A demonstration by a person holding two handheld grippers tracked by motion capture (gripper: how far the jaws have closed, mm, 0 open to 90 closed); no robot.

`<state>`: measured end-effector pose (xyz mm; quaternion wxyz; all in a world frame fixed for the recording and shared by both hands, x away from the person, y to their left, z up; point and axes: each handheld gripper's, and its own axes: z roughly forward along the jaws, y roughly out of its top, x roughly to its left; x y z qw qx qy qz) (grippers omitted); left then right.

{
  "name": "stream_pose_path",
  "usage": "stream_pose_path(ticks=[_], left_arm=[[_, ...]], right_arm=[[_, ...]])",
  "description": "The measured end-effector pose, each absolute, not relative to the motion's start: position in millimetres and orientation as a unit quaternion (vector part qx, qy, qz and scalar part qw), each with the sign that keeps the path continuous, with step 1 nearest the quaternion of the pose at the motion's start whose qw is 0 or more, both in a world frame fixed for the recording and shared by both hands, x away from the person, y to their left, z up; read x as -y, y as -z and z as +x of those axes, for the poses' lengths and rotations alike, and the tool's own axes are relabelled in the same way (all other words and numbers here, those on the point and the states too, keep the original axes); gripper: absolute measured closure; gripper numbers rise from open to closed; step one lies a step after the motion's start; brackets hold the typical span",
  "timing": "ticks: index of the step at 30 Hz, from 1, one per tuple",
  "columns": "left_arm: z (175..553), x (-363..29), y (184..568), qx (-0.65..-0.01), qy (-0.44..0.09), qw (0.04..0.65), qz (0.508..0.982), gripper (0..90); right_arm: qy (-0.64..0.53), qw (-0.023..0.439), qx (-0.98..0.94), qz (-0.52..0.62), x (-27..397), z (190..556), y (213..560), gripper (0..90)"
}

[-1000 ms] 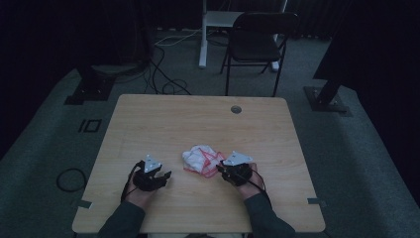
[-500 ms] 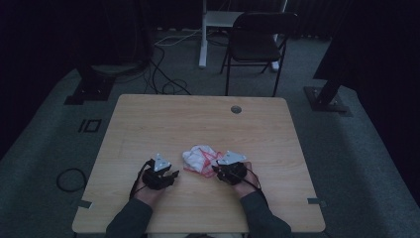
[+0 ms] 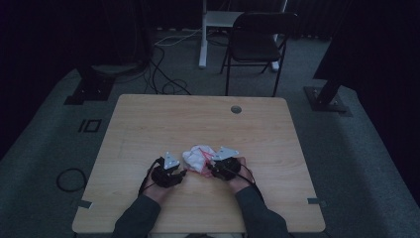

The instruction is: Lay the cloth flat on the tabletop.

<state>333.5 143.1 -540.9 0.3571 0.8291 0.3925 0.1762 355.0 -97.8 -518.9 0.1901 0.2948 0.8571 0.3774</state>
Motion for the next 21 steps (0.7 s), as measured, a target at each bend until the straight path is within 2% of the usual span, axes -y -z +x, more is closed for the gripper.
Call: stream_pose_path(ticks=[9, 16, 20, 21], left_arm=[[339.6, -133.9, 541.9, -0.388, -0.178, 0.358, 0.830, 57.8], [344.0, -129.7, 542.2, -0.387, -0.173, 0.360, 0.831, 58.1], [344.6, -126.6, 542.0, -0.385, -0.172, 0.359, 0.833, 61.3], [344.9, -126.1, 542.1, -0.385, -0.171, 0.361, 0.832, 64.2]], right_arm=[[-0.375, 0.177, -0.860, 0.296, 91.0, 365.7, 523.8, 60.6], [-0.383, 0.150, -0.860, 0.302, 90.1, 371.9, 527.9, 59.6], [-0.383, 0.138, -0.862, 0.302, 88.9, 374.0, 529.2, 62.4], [-0.382, 0.127, -0.866, 0.297, 87.4, 374.8, 529.8, 67.9]])
